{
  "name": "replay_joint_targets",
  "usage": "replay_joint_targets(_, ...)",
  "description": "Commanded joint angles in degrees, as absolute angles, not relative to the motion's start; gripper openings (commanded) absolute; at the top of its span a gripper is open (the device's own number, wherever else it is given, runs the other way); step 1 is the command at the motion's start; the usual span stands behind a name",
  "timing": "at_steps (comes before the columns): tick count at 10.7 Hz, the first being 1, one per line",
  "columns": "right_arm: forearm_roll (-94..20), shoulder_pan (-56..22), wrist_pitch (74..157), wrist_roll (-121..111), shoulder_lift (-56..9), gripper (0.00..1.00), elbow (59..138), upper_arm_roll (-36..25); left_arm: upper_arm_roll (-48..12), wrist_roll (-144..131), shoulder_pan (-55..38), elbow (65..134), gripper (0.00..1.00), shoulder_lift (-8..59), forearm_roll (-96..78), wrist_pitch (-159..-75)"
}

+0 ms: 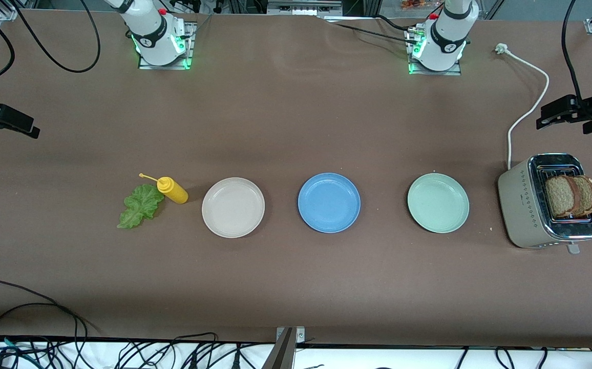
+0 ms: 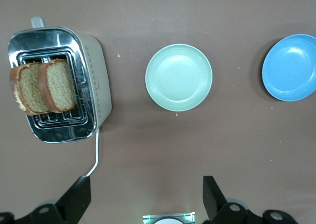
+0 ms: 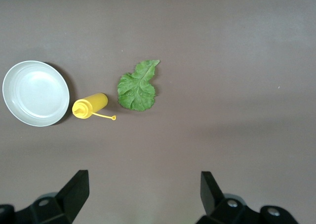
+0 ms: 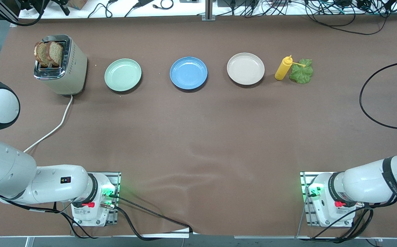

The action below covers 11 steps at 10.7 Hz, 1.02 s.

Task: Make sandwich in blue plate with both arms
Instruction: 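Reach the left gripper down to a bread slice in the toaster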

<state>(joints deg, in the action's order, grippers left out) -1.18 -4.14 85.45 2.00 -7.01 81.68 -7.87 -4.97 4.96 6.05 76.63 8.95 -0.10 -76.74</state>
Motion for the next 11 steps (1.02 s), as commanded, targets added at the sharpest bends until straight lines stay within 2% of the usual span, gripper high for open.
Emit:
replay_joint_targets(1, -0.4, -4.4, 84.5, 1.3, -7.6, 1.00, 80.0, -8.1, -2.3, 6.4, 6.3, 74.6, 1.00, 10.1, 3.3, -79.1)
replay_joint_targets(5, -0.2, -4.4, 84.4, -2.4, -7.6, 1.00, 80.0, -8.1, -1.5, 6.4, 9.5, 74.7, 1.00, 14.5, 7.5, -82.7)
replay_joint_targets(7, -0.1, -4.4, 84.3, -2.3, -7.6, 1.00, 80.0, -8.0, -1.7, 9.0, 12.3, 75.0, 1.00, 15.7, 6.9, -87.5)
replay_joint_targets(11, -0.2, -4.4, 84.1, -2.4, -7.4, 1.00, 80.0, -8.2, -1.6, 18.3, 18.5, 75.3, 1.00, 21.9, -1.3, -92.3)
